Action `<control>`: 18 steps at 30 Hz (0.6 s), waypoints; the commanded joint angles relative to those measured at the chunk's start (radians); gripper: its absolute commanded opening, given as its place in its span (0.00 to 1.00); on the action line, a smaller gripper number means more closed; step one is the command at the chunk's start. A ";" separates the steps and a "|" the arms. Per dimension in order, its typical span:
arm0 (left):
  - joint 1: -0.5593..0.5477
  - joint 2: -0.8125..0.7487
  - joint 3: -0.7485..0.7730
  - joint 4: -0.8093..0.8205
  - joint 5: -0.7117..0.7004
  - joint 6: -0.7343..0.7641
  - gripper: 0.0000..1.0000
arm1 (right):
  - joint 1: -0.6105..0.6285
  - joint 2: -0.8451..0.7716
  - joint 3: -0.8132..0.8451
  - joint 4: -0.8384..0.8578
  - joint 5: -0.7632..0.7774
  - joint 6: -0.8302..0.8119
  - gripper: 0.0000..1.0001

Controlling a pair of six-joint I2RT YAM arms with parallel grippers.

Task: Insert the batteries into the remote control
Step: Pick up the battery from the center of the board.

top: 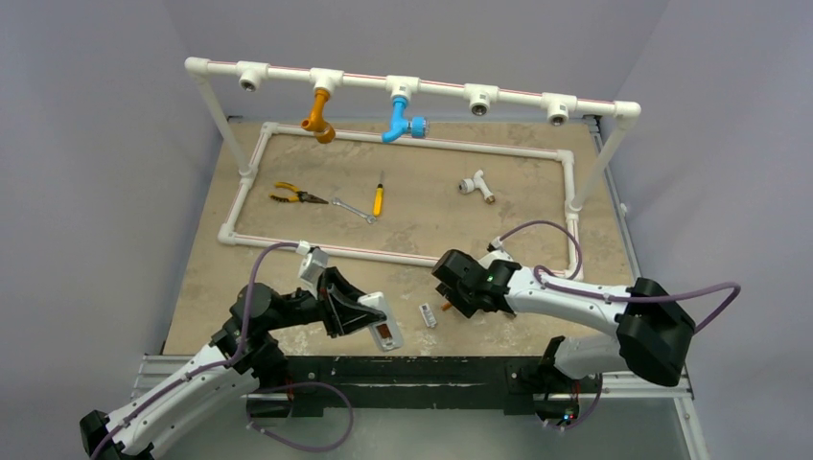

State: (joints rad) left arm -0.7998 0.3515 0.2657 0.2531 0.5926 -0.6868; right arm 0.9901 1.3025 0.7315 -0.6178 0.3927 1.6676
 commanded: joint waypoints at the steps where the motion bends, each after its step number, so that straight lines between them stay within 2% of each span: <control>1: -0.001 -0.010 0.000 0.031 -0.019 0.021 0.00 | 0.005 0.020 0.054 -0.053 0.002 0.032 0.46; 8: -0.001 -0.008 0.001 0.023 -0.034 0.024 0.00 | 0.005 0.080 0.062 -0.039 -0.043 0.034 0.45; 18: -0.001 -0.020 0.001 -0.002 -0.055 0.029 0.00 | 0.005 0.158 0.077 -0.017 -0.094 0.028 0.32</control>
State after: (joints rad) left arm -0.7998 0.3439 0.2653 0.2375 0.5598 -0.6849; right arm 0.9901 1.4395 0.7670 -0.6353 0.3164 1.6733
